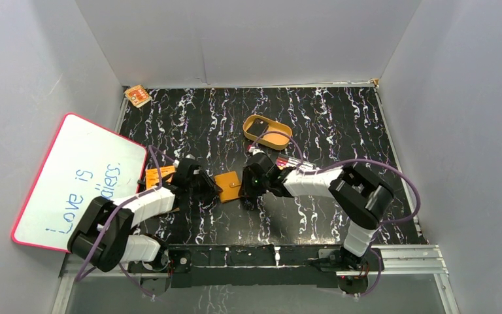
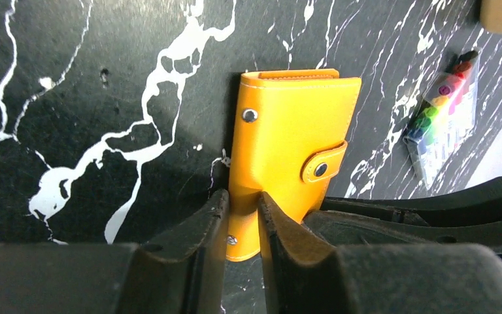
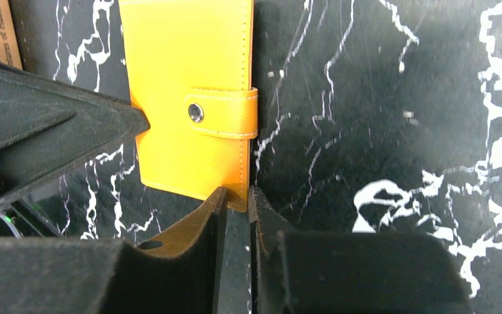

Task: Put the credit cards into the card holder
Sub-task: Move the card holder to the center of the board.

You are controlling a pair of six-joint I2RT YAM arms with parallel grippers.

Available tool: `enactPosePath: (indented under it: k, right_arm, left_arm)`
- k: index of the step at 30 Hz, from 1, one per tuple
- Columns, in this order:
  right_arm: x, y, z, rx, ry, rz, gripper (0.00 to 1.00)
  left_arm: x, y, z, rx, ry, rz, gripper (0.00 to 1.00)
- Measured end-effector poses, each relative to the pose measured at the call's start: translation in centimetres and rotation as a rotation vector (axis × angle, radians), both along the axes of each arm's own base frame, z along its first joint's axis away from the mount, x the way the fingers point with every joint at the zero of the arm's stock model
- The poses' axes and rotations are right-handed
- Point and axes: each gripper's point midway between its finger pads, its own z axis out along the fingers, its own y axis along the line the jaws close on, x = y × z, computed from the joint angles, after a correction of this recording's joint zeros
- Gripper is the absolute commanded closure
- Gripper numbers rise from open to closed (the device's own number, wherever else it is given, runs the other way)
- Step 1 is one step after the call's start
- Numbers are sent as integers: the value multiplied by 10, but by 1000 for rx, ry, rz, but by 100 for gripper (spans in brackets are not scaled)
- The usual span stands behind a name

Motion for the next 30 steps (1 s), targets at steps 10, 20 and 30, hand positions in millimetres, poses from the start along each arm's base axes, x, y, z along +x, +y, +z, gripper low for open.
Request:
enactPosePath:
  k: [10, 20, 30]
  right_arm:
    - [-34, -33, -1, 6, 35, 6, 79]
    - [-59, -77, 5, -88, 38, 33, 51]
    - [-39, -81, 45, -144, -129, 75, 15]
  left_arm:
    - [-35, -7, 1, -74, -4, -86, 87]
    - [-53, 2, 23, -67, -55, -118, 36]
    - [-32, -16, 47, -111, -114, -147, 8]
